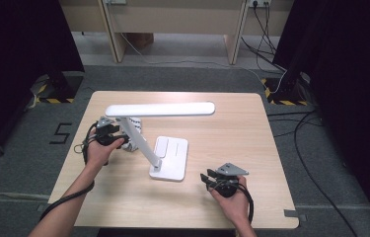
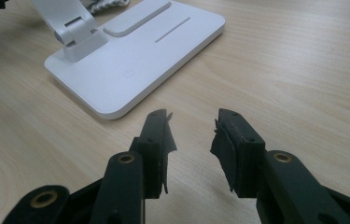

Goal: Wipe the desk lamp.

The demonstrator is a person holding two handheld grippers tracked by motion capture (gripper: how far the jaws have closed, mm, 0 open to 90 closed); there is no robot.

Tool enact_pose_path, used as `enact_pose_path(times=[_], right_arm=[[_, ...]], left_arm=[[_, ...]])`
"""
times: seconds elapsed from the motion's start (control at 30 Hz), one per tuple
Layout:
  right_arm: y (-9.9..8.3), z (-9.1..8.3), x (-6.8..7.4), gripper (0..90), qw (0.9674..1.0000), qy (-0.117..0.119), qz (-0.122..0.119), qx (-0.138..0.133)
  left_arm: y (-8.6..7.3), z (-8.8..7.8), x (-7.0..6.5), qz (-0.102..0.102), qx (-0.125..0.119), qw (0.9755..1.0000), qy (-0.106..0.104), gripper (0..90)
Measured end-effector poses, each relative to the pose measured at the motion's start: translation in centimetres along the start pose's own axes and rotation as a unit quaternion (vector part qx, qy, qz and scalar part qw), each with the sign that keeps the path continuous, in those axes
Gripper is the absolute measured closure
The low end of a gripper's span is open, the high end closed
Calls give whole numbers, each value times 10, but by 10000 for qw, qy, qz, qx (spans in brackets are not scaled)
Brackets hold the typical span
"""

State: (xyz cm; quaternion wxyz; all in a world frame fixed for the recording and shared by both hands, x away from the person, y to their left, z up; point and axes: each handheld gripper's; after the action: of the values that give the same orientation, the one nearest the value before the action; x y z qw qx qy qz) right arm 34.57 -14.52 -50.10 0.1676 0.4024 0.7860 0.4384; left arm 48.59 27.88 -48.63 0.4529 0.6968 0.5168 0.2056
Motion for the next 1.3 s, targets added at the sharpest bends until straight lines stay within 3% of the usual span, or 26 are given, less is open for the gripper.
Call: enact_pose_path(times=[0.37, 0.43, 0.47, 0.57, 0.6, 0.67, 0.73, 0.8, 0.93, 1.0, 1.13, 1.3], right_arm=[[-1, 0, -3, 569, 10000, -22, 64, -22], [-1, 0, -3, 567, 10000, -32, 70, -19], [-1, 0, -3, 561, 10000, -40, 74, -19], [-1, -1, -2, 558, 10000, -49, 70, -13], [-1, -1, -1, 558, 10000, -37, 48, -27], [-1, -1, 0, 557, 10000, -47, 56, -24], [-1, -2, -1, 557, 9999, -57, 73, -40], [-2, -1, -3, 555, 9999, -71, 89, -29], [-1, -2, -2, 555, 9999, -68, 83, -36], [-1, -2, -1, 554, 9999, -54, 72, -45], [-1, -1, -1, 554, 10000, -32, 75, -15], [-2, 0, -1, 554, 10000, 2, 59, 7]], left_arm=[[9, 29, -4, 2, 244, 9996, 106, 229], [12, 34, -5, 28, 265, 9994, 221, 225], [13, 38, -5, 6, 303, 9988, 397, 216], [14, 39, -5, 19, 272, 9983, 515, 203], [16, 37, -8, 17, 107, 9985, 532, 200], [17, 35, -9, 64, 32, 9986, 520, 198], [17, 33, -10, 133, 61, 9980, 612, 195], [14, 39, -6, 79, 381, 9964, 755, 192], [9, 47, -5, -106, 631, 9943, 854, 201], [5, 51, -7, -66, 760, 9932, 879, 221], [3, 54, -8, -90, 809, 9926, 905, 233], [-2, 61, -9, -140, 828, 9933, 798, 353]])
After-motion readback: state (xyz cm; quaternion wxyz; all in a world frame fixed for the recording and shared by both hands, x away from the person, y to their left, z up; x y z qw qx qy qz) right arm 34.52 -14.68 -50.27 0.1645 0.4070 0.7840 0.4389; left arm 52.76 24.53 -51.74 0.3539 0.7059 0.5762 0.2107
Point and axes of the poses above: each handheld gripper's, and its own axes: z roughly forward along the jaws, y roughly out of its top, x roughly to its left, and after that the axes turned 3 degrees about -z, right-handed
